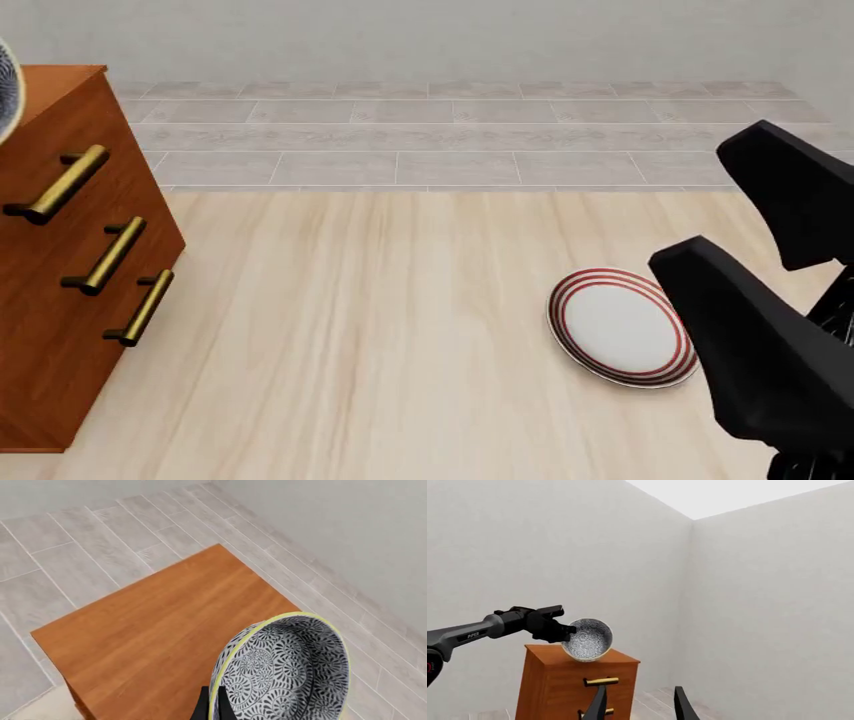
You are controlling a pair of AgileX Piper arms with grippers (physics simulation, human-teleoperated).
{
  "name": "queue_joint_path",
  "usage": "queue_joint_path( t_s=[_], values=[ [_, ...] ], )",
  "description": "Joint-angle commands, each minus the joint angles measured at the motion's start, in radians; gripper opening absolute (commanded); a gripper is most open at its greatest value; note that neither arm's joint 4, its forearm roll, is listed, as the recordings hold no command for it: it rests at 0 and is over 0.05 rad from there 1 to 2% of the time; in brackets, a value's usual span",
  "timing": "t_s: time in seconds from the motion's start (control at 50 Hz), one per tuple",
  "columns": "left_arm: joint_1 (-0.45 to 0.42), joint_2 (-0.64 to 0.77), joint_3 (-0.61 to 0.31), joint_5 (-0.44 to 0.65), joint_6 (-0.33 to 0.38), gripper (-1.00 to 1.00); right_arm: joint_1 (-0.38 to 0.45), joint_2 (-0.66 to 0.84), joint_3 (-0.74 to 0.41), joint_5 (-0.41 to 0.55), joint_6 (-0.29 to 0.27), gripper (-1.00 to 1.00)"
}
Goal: Put the bowl on top of the cabinet.
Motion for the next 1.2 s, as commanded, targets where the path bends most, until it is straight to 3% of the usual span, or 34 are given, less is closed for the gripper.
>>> queue_joint_path(
  t_s=[0.02,0.2,0.74,1.2],
  values=[
    [0.024,0.007,-0.007,-0.011,-0.002,-1.00,0.001,-0.003,0.001,0.002,-0.002,1.00],
    [0.041,0.029,-0.032,-0.012,-0.010,-1.00,0.003,0.006,0.008,-0.006,-0.022,1.00],
    [0.132,0.040,0.053,-0.066,-0.003,-1.00,0.004,0.023,0.010,-0.018,-0.034,1.00],
    [0.140,0.061,0.065,-0.090,-0.007,-1.00,0.007,0.033,0.015,-0.026,-0.041,1.00]
  ],
)
